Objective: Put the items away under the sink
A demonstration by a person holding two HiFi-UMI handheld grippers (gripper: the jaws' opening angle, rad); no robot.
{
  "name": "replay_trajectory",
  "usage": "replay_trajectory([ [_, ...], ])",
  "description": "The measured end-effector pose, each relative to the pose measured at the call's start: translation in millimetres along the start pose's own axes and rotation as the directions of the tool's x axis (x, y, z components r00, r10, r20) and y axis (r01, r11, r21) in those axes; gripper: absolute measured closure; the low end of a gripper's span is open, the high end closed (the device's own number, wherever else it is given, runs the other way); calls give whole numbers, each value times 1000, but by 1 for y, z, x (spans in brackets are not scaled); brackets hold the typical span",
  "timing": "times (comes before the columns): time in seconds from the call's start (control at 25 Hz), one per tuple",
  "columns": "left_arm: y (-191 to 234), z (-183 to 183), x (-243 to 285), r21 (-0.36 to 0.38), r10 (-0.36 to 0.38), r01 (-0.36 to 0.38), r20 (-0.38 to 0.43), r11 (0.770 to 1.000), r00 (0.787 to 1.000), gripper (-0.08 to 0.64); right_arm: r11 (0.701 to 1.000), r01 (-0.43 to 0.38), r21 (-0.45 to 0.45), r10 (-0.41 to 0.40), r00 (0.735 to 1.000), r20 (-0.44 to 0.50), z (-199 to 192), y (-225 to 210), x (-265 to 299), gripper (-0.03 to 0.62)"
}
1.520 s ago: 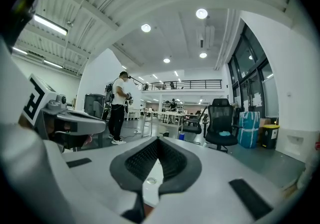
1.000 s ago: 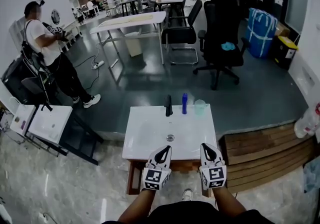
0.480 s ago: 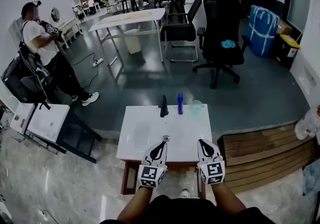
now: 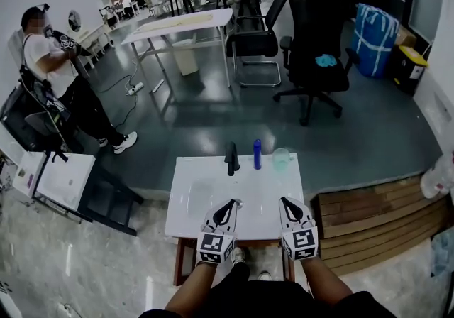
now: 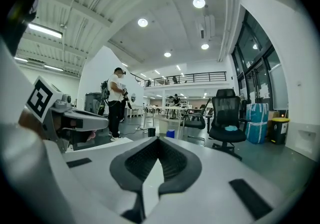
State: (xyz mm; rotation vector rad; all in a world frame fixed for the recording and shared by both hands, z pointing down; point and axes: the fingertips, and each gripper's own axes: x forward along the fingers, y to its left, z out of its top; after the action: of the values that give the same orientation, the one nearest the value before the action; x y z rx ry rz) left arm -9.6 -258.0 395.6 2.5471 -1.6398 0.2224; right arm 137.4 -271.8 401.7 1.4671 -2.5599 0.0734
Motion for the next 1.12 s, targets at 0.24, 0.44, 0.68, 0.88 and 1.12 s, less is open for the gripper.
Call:
replay_trajectory([
  [0.24, 32, 6, 39, 6, -40, 40, -10, 999, 999, 538, 1000, 23, 3, -23, 999, -25, -1, -5, 48, 574],
  [0.44, 60, 3, 66, -2, -62, 62, -24, 998, 998, 538, 999, 48, 13, -48, 997, -58, -10, -10, 80, 574],
  [0.68, 75, -19, 97, -16, -107, 106, -59, 994, 992, 538, 995, 94, 43, -88, 990, -109, -35, -20, 105, 574],
  [0.88, 84, -36, 121, -37, -136, 133, -97, 990, 986, 538, 986, 156, 67, -144, 977, -155, -57, -37, 118, 574],
  [1.12, 87, -48, 145, -32, -165, 162, -124, 986, 978, 538, 973, 215, 81, -194, 958, -211, -82, -61, 144, 570],
])
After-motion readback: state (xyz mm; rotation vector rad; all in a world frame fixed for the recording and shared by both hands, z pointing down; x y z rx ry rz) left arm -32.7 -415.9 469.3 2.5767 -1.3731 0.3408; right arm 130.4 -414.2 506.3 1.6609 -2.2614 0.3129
